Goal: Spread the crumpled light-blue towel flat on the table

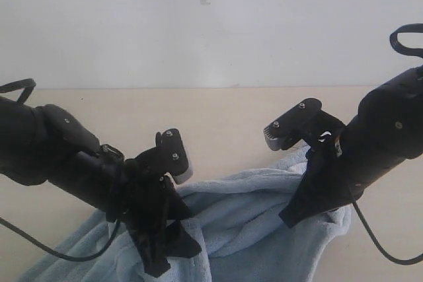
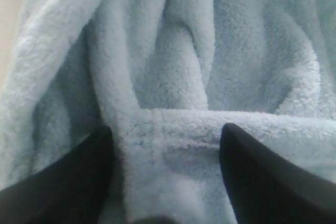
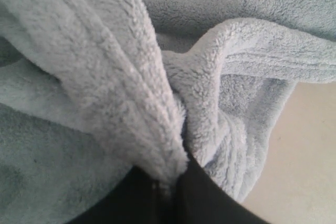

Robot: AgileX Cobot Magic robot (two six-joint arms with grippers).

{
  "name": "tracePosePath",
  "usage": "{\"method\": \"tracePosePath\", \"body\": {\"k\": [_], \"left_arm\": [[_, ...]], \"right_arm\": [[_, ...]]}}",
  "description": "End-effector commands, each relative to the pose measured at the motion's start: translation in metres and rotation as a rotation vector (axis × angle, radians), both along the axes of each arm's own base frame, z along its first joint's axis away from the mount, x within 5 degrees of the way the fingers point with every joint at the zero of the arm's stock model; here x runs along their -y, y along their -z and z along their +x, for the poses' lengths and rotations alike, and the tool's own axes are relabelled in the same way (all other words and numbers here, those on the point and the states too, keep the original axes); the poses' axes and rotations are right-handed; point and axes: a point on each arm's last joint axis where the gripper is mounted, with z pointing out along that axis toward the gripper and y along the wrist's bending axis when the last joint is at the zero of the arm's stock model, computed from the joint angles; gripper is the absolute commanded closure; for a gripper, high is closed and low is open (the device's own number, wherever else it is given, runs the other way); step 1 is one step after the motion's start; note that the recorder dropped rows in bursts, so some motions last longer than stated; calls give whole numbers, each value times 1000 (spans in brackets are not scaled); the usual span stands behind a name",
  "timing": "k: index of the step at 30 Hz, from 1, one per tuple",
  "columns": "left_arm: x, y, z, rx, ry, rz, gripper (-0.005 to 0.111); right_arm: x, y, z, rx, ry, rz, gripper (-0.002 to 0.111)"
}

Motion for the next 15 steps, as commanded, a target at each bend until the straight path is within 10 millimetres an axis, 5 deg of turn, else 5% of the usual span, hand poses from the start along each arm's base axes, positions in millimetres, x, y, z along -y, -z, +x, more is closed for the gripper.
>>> {"method": "tracePosePath", "body": {"k": [1, 6, 15], "left_arm": [[7, 14, -1, -4, 26, 29, 49], [7, 23, -1, -21, 21, 46, 55], [7, 23, -1, -21, 20, 46, 103]], "right_arm": [[1, -2, 1, 17, 1, 7, 108], [1, -2, 1, 17, 1, 7, 108], [1, -2, 2, 20, -2, 6, 108]]}}
